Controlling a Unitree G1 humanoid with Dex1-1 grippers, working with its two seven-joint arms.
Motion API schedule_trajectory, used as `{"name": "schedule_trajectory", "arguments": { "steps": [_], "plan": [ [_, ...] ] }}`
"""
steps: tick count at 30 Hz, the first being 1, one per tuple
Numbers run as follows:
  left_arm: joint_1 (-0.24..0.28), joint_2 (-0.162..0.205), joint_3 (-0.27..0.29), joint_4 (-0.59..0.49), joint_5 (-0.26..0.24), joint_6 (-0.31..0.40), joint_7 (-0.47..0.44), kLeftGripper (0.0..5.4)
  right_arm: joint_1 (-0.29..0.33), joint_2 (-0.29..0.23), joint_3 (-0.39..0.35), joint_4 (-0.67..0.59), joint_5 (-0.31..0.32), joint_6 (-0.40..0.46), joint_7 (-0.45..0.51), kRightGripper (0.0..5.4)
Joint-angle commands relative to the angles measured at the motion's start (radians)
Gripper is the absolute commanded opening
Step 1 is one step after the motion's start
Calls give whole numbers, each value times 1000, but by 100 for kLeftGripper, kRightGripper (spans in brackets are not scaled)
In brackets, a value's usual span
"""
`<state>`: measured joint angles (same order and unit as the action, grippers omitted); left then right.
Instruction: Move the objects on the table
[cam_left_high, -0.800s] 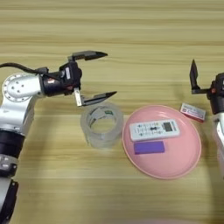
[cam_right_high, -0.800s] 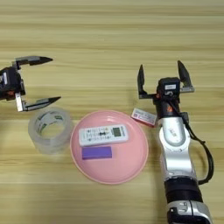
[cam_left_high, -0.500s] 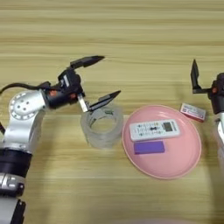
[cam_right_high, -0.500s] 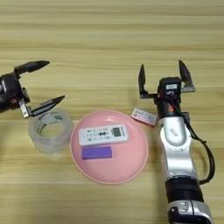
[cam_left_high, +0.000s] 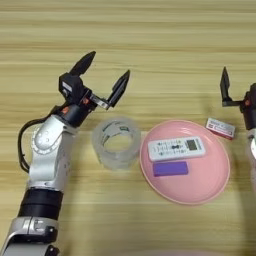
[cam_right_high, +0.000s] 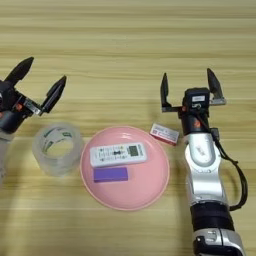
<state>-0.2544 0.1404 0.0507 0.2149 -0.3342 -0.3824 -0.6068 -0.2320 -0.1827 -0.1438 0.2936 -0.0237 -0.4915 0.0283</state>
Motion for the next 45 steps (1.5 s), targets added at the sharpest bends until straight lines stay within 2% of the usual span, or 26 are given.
{"name": "schedule_trajectory", "arguments": {
  "steps": [1, 6, 8, 11, 17, 21, 25, 30, 35, 40, 45],
  "plan": [
    [-8, -10, -2, 53, 138, -80, 110, 539, -12, -5, -2, -3, -1, -11, -7, 540],
    [-5, -30, 5, 113, 235, -112, 244, 539, -17, -11, -5, -5, 1, -13, -4, 540],
    [-7, -34, 18, 143, 256, -132, 291, 539, -19, -12, -5, -5, 3, -14, -2, 540],
    [-13, -23, 14, 193, 317, -173, 351, 539, -22, -16, -4, -7, 8, -16, 7, 540],
    [-52, -30, 37, 318, 329, -200, 445, 539, -29, -43, 6, -41, 36, -14, 63, 540],
    [-68, -33, 43, 375, 324, -227, 474, 539, -31, -68, 11, -76, 72, 4, 129, 540],
    [-81, -34, 46, 412, 319, -261, 478, 539, -33, -116, 20, -107, 153, 39, 255, 540],
    [-91, -36, 48, 441, 315, -283, 479, 539, -28, -205, 19, -163, 262, 132, 428, 540],
    [-97, -37, 49, 451, 312, -298, 480, 539, -54, -304, -5, -102, 377, 216, 636, 540],
    [-103, -37, 57, 455, 305, -308, 482, 539, -64, -365, 4, -58, 425, 267, 805, 540],
    [-107, -39, 63, 464, 298, -315, 485, 539, -67, -401, 35, 20, 398, 290, 928, 540]
  ]
}}
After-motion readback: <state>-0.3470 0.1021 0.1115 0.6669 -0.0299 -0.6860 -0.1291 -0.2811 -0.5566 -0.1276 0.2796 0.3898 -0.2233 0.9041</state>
